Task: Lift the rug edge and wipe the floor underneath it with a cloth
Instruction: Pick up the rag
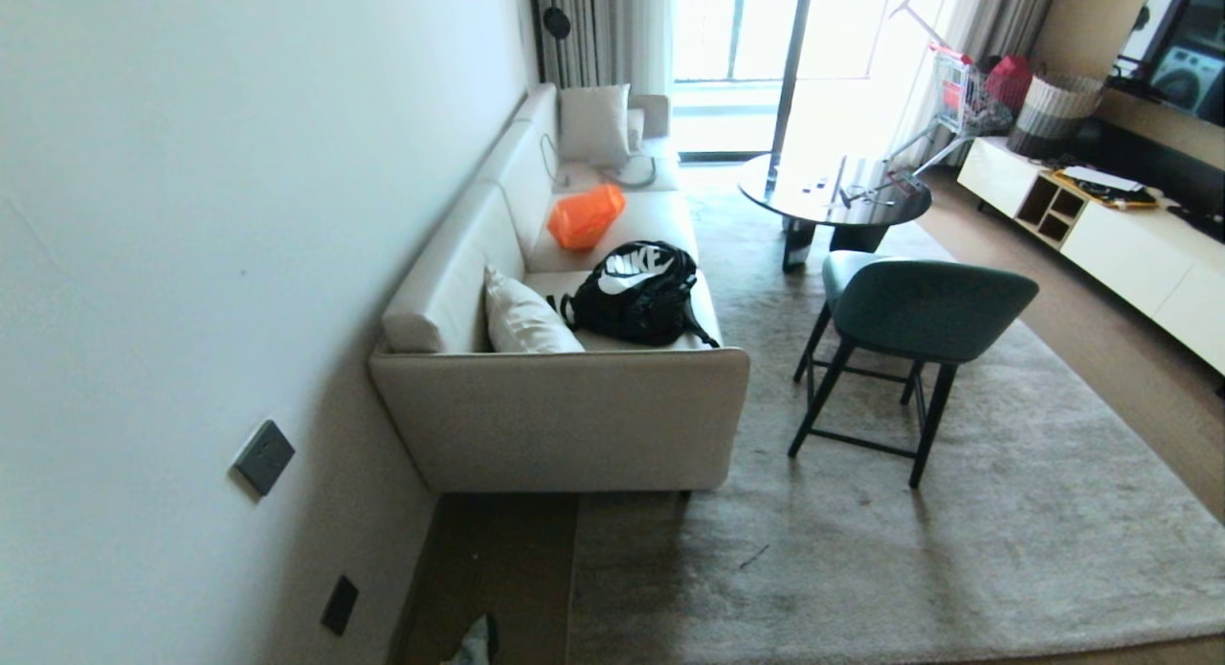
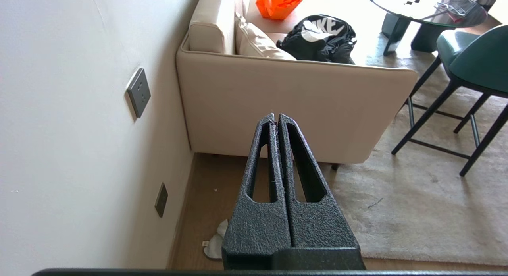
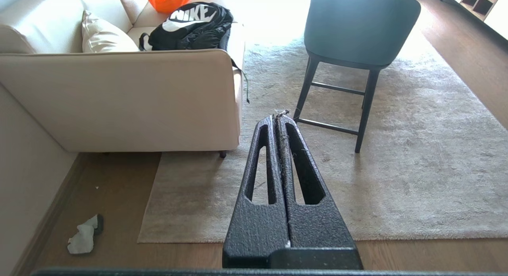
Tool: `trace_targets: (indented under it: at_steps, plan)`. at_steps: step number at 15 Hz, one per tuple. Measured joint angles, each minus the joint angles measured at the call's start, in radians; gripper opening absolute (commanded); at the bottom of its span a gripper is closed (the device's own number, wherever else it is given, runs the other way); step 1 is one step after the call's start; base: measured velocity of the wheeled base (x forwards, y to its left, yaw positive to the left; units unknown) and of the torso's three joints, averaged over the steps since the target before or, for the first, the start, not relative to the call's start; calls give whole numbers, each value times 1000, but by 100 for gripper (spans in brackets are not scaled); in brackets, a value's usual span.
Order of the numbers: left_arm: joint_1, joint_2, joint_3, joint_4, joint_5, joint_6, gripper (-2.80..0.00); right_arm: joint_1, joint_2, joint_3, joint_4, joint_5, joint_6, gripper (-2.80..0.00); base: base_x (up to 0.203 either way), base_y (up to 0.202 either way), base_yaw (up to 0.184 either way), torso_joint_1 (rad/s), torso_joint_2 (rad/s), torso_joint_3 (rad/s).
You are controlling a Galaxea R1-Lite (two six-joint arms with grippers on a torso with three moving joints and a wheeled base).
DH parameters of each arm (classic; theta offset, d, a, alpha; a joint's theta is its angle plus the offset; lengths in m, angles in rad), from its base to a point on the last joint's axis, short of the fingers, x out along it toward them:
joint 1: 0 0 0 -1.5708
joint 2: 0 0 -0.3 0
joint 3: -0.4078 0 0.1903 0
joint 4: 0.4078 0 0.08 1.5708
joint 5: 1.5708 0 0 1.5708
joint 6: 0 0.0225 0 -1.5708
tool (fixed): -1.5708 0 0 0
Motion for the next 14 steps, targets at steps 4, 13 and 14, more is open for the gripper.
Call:
trace_targets:
  at_steps: [4, 13, 14]
  plan:
    - [0, 0, 0, 0, 0, 0, -280, 0, 0, 0, 0, 0, 0, -280, 0, 0, 0, 0, 0, 0]
    - [0, 0, 0, 0, 0, 0, -280, 0, 0, 0, 0, 0, 0, -280, 0, 0, 0, 0, 0, 0]
    - [0, 0, 0, 0, 0, 0, -280, 0, 0, 0, 1, 0, 0, -280, 0, 0, 0, 0, 0, 0]
